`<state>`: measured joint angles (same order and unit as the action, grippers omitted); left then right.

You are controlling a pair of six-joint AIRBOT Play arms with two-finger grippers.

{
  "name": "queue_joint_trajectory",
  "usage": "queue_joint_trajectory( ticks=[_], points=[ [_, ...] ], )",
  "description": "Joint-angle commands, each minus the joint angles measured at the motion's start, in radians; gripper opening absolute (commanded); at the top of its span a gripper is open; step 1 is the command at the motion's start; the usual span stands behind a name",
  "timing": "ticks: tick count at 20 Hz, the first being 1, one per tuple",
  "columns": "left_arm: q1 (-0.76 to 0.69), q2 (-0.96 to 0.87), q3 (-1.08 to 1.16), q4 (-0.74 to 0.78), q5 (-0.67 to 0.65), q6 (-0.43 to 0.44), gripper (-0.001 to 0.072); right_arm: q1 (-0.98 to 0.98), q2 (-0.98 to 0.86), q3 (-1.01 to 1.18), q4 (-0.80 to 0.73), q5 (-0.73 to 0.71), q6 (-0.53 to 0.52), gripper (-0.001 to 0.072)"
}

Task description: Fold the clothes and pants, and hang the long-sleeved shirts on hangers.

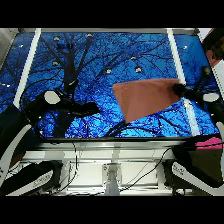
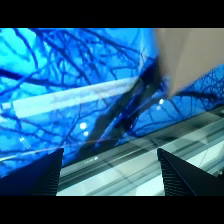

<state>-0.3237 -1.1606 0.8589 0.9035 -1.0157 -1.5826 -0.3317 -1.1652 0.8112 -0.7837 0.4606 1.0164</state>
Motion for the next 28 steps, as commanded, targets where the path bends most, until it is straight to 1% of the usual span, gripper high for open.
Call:
queue_joint_trajectory(
  ticks=[1, 2, 4, 5, 7, 9, 11, 13, 16, 17, 18, 19, 20, 21, 22, 23, 24, 27, 28],
  points=[
    [0.001, 0.0, 0.0, 0.0, 0.018, 0.0, 0.0646, -0.124, 0.001, 0.085, -0.082, -0.175, 0.123, 0.0017],
    [0.001, 0.0, 0.0, 0.001, 0.018, 0.0, 0.0646, -0.185, 0.001, 0.089, -0.081, -0.195, 0.138, 0.0017],
    [0.001, 0.0, 0.0, 0.001, 0.018, 0.0, 0.0647, -0.306, 0.0, 0.089, -0.082, -0.185, 0.162, 0.0017],
    [0.001, 0.0, 0.0, 0.001, 0.018, 0.0, 0.0647, -0.371, 0.0, 0.089, -0.082, -0.168, 0.208, 0.0017],
    [0.001, 0.0, 0.0, 0.001, 0.018, 0.0, 0.0647, -0.498, 0.0, 0.089, -0.083, -0.121, 0.37, 0.0016],
    [0.001, 0.0, 0.0, 0.001, 0.018, 0.0, 0.0648, -0.617, 0.0, 0.089, -0.087, -0.041, 0.538, 0.0016],
    [0.001, 0.0, 0.0, 0.0, 0.018, 0.0, 0.0648, -0.704, 0.004, 0.089, -0.11, 0.038, 0.632, 0.0015],
    [0.001, 0.0, 0.0, 0.0, 0.018, 0.0, 0.0648, -0.756, 0.016, 0.088, -0.204, 0.064, 0.752, 0.0015],
    [0.001, 0.0, 0.0, 0.0, 0.018, 0.0, 0.0648, -0.794, 0.035, 0.088, -0.407, 0.129, 1.019, 0.0016],
    [0.001, 0.0, 0.0, 0.0, 0.018, 0.0, 0.0648, -0.799, 0.036, 0.088, -0.451, 0.153, 1.097, 0.0017],
    [0.001, 0.0, 0.0, 0.0, 0.018, 0.0, 0.0648, -0.798, 0.036, 0.088, -0.484, 0.164, 1.146, 0.0025],
    [0.001, 0.0, 0.0, 0.001, 0.018, 0.0, 0.0648, -0.798, 0.036, 0.088, -0.486, 0.168, 1.149, 0.0162],
    [0.001, 0.0, 0.0, 0.001, 0.018, 0.0, 0.0648, -0.799, 0.036, 0.089, -0.486, 0.171, 1.149, 0.0398],
    [0.001, 0.0, 0.0, 0.001, 0.018, 0.0, 0.0648, -0.799, 0.036, 0.089, -0.486, 0.177, 1.149, 0.0592],
    [0.001, 0.0, 0.0, 0.001, 0.018, 0.0, 0.0648, -0.799, 0.036, 0.089, -0.489, 0.181, 1.148, 0.0635],
    [0.001, 0.0, 0.0, 0.0, 0.018, 0.0, 0.0648, -0.799, 0.036, 0.089, -0.489, 0.19, 1.148, 0.0639],
    [0.001, 0.0, 0.0, 0.0, 0.018, 0.0, 0.0648, -0.798, 0.037, 0.089, -0.487, 0.201, 1.148, 0.0707],
    [0.001, 0.0, 0.0, 0.0, 0.018, 0.0, 0.0648, -0.795, 0.04, 0.089, -0.475, 0.236, 1.132, 0.0692],
    [0.001, 0.0, 0.0, 0.001, 0.018, 0.0, 0.0648, -0.795, 0.046, 0.089, -0.459, 0.232, 1.098, 0.0691]
  ],
)
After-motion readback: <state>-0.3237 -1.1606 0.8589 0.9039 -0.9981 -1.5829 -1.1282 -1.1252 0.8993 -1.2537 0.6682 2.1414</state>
